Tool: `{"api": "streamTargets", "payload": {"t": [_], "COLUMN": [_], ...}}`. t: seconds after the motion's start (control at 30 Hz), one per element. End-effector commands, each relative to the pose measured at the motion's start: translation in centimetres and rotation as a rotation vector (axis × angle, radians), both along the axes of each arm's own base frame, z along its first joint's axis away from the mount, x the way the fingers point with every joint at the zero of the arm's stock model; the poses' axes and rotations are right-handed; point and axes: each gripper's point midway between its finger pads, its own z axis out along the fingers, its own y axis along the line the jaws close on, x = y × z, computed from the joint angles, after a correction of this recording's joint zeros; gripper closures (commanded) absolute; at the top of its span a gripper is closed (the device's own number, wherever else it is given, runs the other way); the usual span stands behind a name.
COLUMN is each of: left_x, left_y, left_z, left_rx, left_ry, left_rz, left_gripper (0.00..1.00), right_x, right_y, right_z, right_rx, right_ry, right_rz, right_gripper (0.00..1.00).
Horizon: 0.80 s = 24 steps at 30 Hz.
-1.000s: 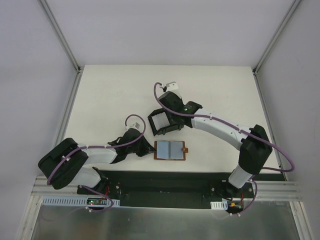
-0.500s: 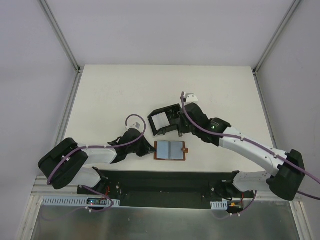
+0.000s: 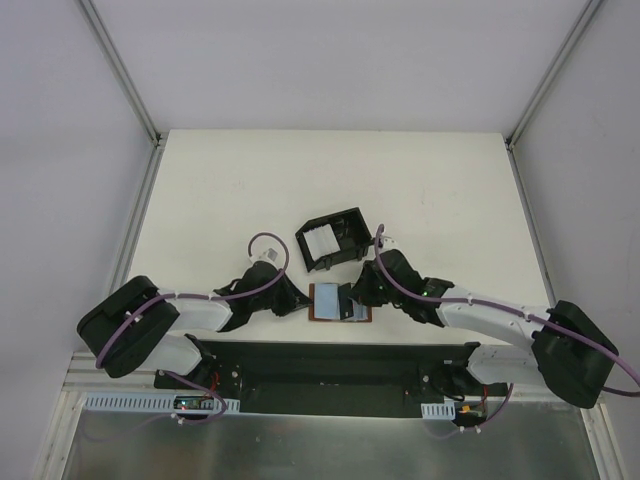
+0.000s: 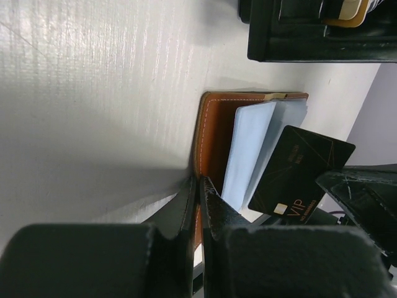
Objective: Put the credit cards into the card holder
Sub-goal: Insert the credit card into the card slot.
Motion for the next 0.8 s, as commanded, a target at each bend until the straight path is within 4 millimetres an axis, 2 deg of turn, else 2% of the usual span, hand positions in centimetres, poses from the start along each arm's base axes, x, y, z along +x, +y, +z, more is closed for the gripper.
{"api": "streamTargets", "payload": {"t": [0.0,0.2,0.33,0.47,0.53,0.63,0.77], "left_x": [-3.7,-4.0,-4.0,-4.0,-3.9,-3.9,-3.9], "left_y": [3.1,3.3,3.3,3.2,3.2,3.2,3.1], "left_z": [-4.5,-4.9,-4.8,-4.8,-4.8,-4.8,-4.8], "left_rx": [0.137,0.141,0.142,0.143,0.144,0.143,0.143], "left_ry": [0.156,0.165,0.162,0.163,0.162,0.161,0.158], "left_rz": [-0.01,-0.001,0.002,-0.005,-0.006,-0.004,-0.008], "left_gripper": [1.0,1.0,1.0,1.0,1.0,1.0,1.0], "right_x": [1.1,1.4,1.6,1.7,1.7,1.7,1.5], "right_y": [2.2,1.3,1.0,1.5,1.8,2.1,1.6], "right_z": [2.2,1.0,1.9,3.8,3.8,2.8,1.0], "right_rx": [0.195,0.203,0.244,0.284,0.285,0.28,0.242], "right_ry": [-0.035,-0.018,-0.011,-0.036,-0.024,0.005,0.027], "right_rz": [-0.047,-0.084,-0.082,-0.06,-0.052,-0.05,-0.063], "right_gripper": [1.0,1.0,0.99,1.0,1.0,1.0,1.0]}}
